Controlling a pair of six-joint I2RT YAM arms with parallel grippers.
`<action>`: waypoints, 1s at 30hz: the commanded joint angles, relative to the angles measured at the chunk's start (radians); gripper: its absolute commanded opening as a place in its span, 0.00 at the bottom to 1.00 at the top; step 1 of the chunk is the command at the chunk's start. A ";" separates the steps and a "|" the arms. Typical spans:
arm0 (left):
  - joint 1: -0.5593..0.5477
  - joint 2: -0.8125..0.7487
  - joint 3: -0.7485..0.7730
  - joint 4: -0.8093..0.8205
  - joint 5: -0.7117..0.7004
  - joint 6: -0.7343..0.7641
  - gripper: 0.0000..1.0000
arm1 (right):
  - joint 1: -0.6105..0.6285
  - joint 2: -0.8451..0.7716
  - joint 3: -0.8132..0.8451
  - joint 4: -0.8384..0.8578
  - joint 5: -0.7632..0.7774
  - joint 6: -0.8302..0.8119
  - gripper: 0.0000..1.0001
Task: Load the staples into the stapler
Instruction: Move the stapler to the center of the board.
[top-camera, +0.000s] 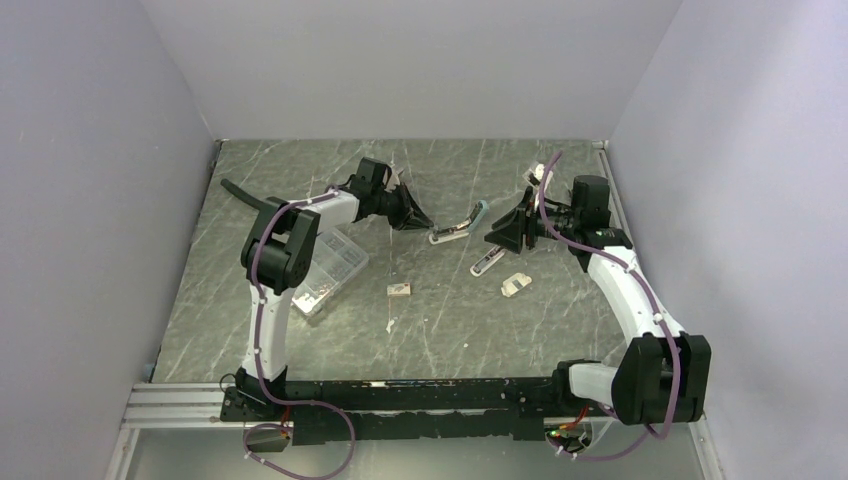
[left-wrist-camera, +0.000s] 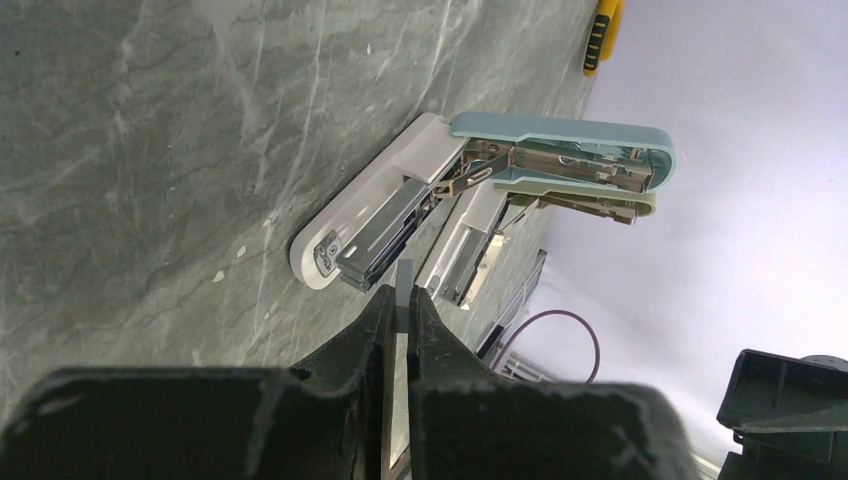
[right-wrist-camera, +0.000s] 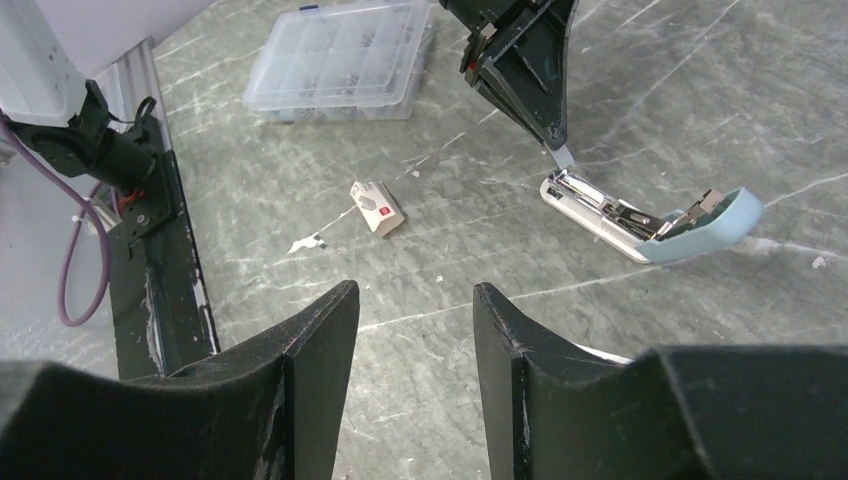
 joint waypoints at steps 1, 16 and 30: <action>-0.001 -0.005 0.040 -0.001 -0.012 -0.023 0.03 | -0.004 0.005 0.001 0.014 -0.014 -0.032 0.49; -0.006 -0.005 0.071 -0.041 -0.012 0.005 0.03 | 0.004 0.049 0.023 0.077 0.300 0.077 0.53; -0.002 -0.043 0.056 -0.037 0.005 0.038 0.03 | 0.166 0.308 0.226 0.103 0.737 0.110 0.75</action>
